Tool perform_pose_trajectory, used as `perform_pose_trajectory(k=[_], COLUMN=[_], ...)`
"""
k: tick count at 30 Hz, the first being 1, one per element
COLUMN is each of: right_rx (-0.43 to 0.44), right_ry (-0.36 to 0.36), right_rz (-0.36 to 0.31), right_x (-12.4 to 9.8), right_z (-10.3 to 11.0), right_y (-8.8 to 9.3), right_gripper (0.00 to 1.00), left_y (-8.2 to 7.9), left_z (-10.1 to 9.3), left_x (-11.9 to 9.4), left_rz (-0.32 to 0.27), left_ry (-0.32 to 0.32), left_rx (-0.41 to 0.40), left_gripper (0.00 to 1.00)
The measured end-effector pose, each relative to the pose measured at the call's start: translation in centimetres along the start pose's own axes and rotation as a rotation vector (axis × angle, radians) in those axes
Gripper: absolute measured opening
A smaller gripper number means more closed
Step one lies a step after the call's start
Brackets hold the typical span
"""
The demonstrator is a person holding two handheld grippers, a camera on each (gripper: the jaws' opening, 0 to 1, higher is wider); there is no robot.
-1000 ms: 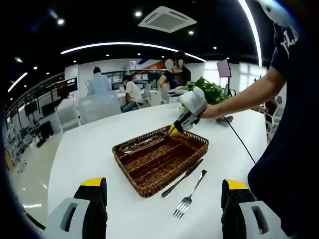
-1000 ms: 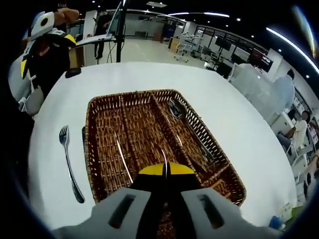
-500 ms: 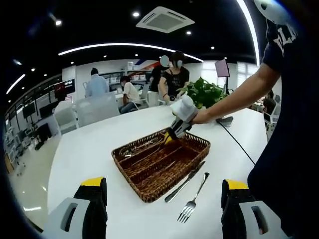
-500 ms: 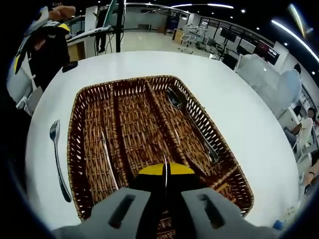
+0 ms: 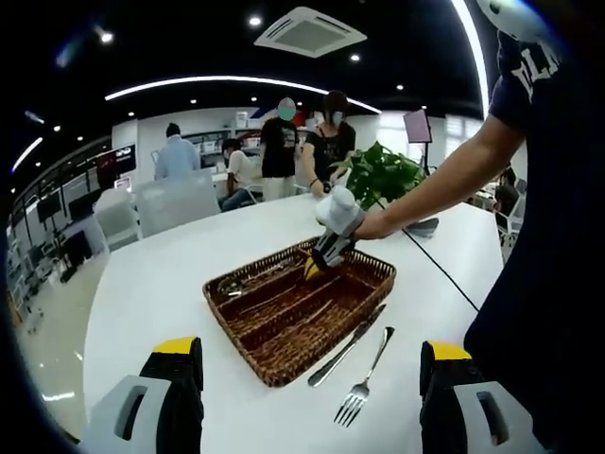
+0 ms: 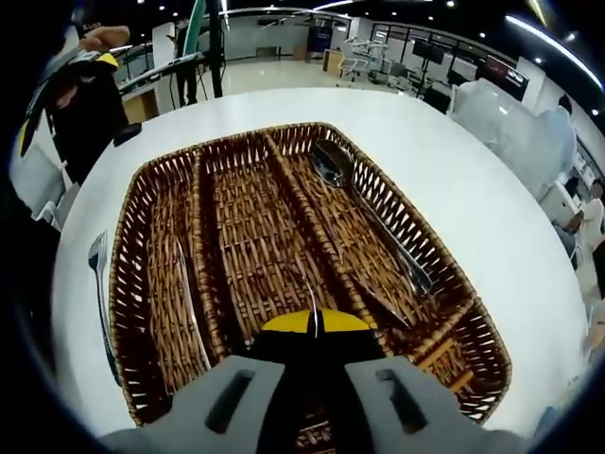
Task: Arrange the knives, forks, and spoons in their matching storage slots by inserting each utensil handle-first until every utensil is classified and aligned in the correct compartment
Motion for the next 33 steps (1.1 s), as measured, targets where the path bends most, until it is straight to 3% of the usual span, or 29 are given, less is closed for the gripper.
perform_pose_trajectory(k=[19, 33], right_rx=[0.094, 0.034], right_ry=[0.072, 0.098], right_rz=[-0.008, 0.014], right_x=[-0.8, -1.4], right_z=[-0.3, 0.0], right_y=[0.3, -0.1], right_gripper=[0.02, 0.07], left_y=[-0.1, -0.4], left_z=[-0.1, -0.6], left_x=[0.2, 0.4], left_rz=[0.01, 0.004], left_ry=[0.008, 0.013], left_rx=[0.01, 0.022], left_gripper=[1.0, 1.0])
Point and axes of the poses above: the point that each gripper's makers call its tool centre point, and the gripper's own axes: x roughly forward along the fingers, z roughly to its left, y roughly out of its underside, the point moved 10 cm from there along -x, roughly backward along the fingers, and after that the axes turned 7 degrees about -z, right-handed, at the moved point
